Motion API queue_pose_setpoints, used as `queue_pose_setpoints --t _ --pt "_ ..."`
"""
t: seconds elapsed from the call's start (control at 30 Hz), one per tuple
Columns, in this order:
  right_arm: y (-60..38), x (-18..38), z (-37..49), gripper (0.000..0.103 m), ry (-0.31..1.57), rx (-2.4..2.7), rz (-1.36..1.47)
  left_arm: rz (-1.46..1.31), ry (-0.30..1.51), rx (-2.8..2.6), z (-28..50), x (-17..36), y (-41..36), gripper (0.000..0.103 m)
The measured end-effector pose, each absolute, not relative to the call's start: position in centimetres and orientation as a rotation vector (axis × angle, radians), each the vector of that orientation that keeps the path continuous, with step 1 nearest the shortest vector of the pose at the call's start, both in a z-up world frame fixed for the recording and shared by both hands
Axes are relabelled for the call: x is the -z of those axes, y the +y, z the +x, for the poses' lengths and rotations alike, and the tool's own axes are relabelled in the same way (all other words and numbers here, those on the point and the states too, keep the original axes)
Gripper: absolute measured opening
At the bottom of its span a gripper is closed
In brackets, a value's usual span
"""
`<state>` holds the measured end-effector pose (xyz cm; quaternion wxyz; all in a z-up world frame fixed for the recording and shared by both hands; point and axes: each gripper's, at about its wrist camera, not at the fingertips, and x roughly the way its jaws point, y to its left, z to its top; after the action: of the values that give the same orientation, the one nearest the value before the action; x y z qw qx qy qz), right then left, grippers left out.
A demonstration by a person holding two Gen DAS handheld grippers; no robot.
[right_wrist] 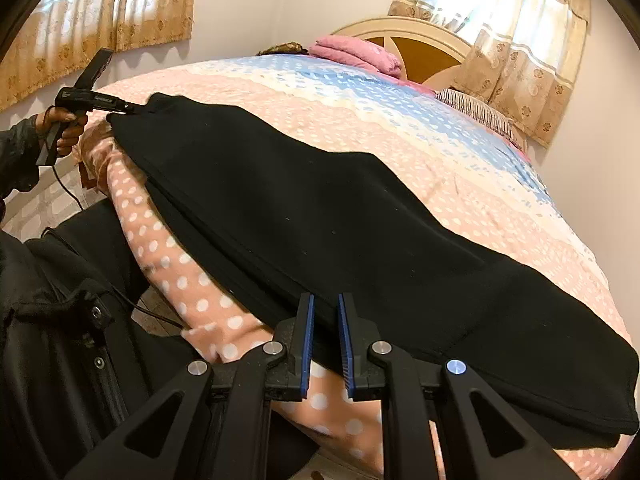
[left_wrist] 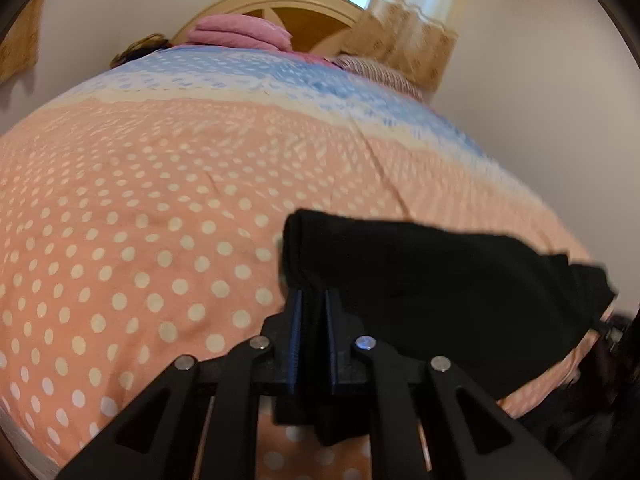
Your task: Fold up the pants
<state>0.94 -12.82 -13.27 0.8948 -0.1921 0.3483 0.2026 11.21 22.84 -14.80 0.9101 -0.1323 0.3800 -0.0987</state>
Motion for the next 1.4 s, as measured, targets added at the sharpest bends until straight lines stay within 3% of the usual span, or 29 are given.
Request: queue_pose_setpoints --t 0.37,0.57,0.63,0.67,0.7,0.77,0.83,1.03,1.27,1.4 --pt "-14.1 12.8 1.8 0.013 0.713 -0.387 -0.308 -0.326 0.765 0.145 10.7 12.4 25.9 0.011" --pt "-14.0 13.1 1.9 0.014 0.716 -0.387 -0.286 -0.350 0.811 0.127 11.6 14.3 27.3 0.012" --pt "-14.2 13.3 2.0 0.026 0.726 -0.385 -0.276 -0.341 0.815 0.111 11.7 14.8 26.9 0.016" --pt "-14.3 13.3 2.0 0.049 0.730 -0.379 -0.271 -0.344 0.809 0.105 11.7 14.9 26.9 0.017" --pt "-14.7 13.1 1.9 0.063 0.729 -0.373 -0.260 -0.345 0.800 0.100 11.6 14.8 26.9 0.020" --pt "-15.9 12.3 1.9 0.063 0.721 -0.352 -0.239 -0.328 0.774 0.062 11.0 14.4 27.0 0.028" --pt "-18.0 11.1 1.8 0.063 0.701 -0.281 -0.225 -0.317 0.737 0.034 10.2 13.5 27.5 0.047" --pt "-30.3 6.3 2.3 0.063 0.617 0.052 -0.030 -0.289 0.663 -0.017 9.3 11.1 27.4 0.075" --pt "-42.5 5.2 -2.2 0.062 0.590 0.270 0.350 -0.230 0.696 0.030 10.3 12.4 23.5 0.075" --pt "-43.7 7.7 -4.1 0.047 0.663 0.308 0.375 -0.195 0.736 0.025 11.2 13.7 22.6 0.075"
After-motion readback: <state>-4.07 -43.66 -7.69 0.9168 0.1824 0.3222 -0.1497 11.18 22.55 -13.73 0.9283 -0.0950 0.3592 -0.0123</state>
